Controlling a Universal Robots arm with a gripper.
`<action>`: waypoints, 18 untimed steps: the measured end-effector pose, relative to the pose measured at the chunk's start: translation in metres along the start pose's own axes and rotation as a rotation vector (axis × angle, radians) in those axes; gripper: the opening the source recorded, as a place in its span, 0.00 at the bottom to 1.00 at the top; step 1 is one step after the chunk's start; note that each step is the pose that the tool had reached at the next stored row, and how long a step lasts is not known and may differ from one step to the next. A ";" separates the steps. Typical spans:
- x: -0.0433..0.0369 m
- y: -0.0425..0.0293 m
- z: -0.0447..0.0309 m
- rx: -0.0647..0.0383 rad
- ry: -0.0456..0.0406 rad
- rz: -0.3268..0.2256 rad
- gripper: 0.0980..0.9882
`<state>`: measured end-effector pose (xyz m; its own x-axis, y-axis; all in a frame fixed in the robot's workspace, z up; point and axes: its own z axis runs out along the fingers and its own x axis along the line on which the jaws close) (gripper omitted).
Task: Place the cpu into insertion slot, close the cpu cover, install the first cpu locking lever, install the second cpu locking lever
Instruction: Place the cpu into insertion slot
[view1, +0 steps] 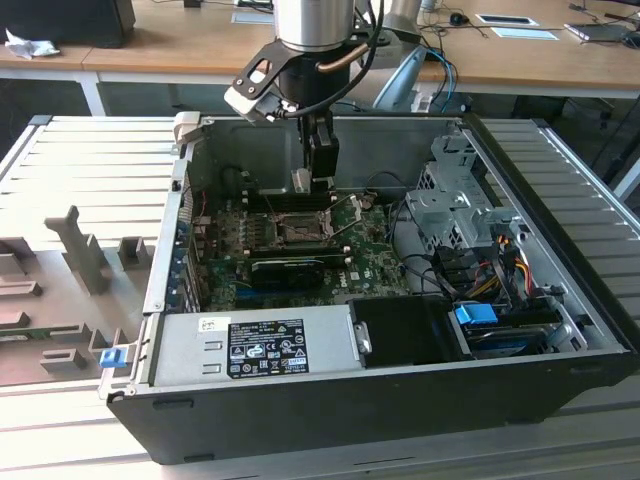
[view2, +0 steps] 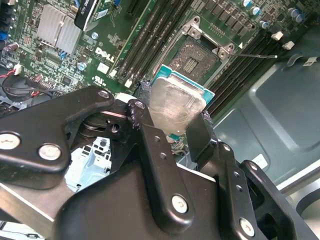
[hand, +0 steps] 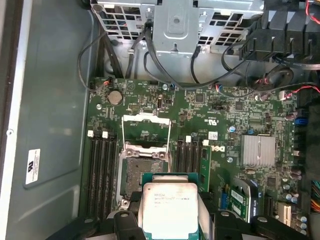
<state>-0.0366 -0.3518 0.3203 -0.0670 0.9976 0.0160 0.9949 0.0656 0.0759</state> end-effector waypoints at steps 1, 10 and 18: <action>0.0000 -0.0001 0.0006 0.000 0.0000 0.000 0.48; -0.0001 -0.0005 0.0071 0.000 0.0000 0.000 0.48; -0.0002 -0.0009 0.0113 0.000 0.0000 0.000 0.48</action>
<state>-0.0366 -0.3518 0.3089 -0.0671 0.9976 0.0160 0.9949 0.0657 0.0760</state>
